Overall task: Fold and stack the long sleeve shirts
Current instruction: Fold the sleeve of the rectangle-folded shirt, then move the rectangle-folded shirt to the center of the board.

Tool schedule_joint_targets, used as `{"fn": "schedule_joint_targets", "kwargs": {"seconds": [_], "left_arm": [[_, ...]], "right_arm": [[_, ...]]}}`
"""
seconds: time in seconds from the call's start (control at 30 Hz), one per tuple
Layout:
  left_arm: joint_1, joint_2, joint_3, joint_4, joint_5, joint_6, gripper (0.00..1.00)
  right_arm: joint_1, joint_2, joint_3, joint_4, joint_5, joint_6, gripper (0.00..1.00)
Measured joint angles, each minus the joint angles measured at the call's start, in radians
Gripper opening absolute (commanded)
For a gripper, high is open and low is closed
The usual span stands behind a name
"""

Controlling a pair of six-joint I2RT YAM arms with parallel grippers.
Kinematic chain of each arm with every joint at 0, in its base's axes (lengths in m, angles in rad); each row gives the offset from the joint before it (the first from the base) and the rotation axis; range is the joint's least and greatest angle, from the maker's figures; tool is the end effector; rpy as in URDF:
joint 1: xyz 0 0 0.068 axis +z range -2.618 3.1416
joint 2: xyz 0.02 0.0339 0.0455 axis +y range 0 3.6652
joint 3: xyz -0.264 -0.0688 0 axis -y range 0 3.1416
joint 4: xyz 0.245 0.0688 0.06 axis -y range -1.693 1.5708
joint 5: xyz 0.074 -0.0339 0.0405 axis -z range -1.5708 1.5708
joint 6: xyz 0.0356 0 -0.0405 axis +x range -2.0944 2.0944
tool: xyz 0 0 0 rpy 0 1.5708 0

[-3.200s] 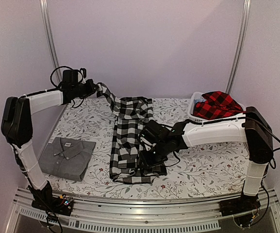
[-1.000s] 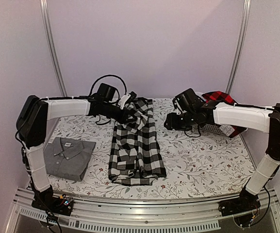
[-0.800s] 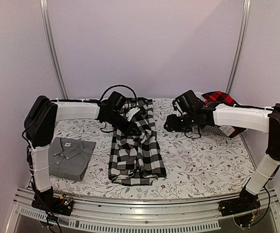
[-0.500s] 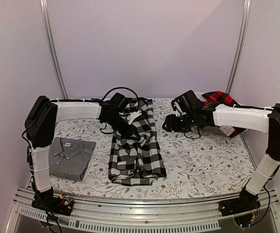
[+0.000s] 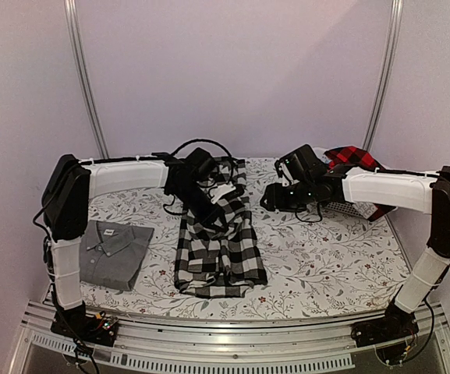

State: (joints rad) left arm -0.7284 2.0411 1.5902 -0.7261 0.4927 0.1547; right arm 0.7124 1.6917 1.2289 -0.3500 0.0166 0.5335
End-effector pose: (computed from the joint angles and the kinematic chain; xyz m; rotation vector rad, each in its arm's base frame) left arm 0.3072 -0.2966 0.1988 1.3180 2.4611 -0.8298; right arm 0.2828 0.2435 0.2403 -0.2116 2.4508 0.5550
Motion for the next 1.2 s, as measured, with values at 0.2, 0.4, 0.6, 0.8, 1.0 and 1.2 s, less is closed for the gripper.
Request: {"fn": "schedule_joint_targets", "kwargs": {"seconds": [0.2,0.4,0.6,0.8,1.0,1.2], "left_arm": [[-0.013,0.0,0.046,-0.066,0.002,0.009,0.12],[-0.029,-0.001,0.045,-0.093,0.018,0.008,0.51],[-0.011,-0.056,-0.021,-0.023,0.056,-0.035,0.52],[0.096,-0.164,-0.116,0.191,0.071,-0.199,0.43],[0.206,-0.096,-0.089,0.406,0.019,-0.371,0.4],[0.248,0.121,0.037,0.52,0.003,-0.483,0.37]], "right_arm": [[0.0,0.0,-0.002,0.001,0.0,0.0,0.58],[0.0,0.0,-0.014,0.003,0.0,0.0,0.58],[0.0,0.006,-0.015,0.019,-0.027,-0.01,0.56],[0.025,0.066,0.01,0.025,-0.06,-0.03,0.46],[0.089,0.164,0.093,0.044,-0.089,-0.047,0.36],[0.117,0.249,0.119,0.069,-0.119,-0.048,0.34]]}}
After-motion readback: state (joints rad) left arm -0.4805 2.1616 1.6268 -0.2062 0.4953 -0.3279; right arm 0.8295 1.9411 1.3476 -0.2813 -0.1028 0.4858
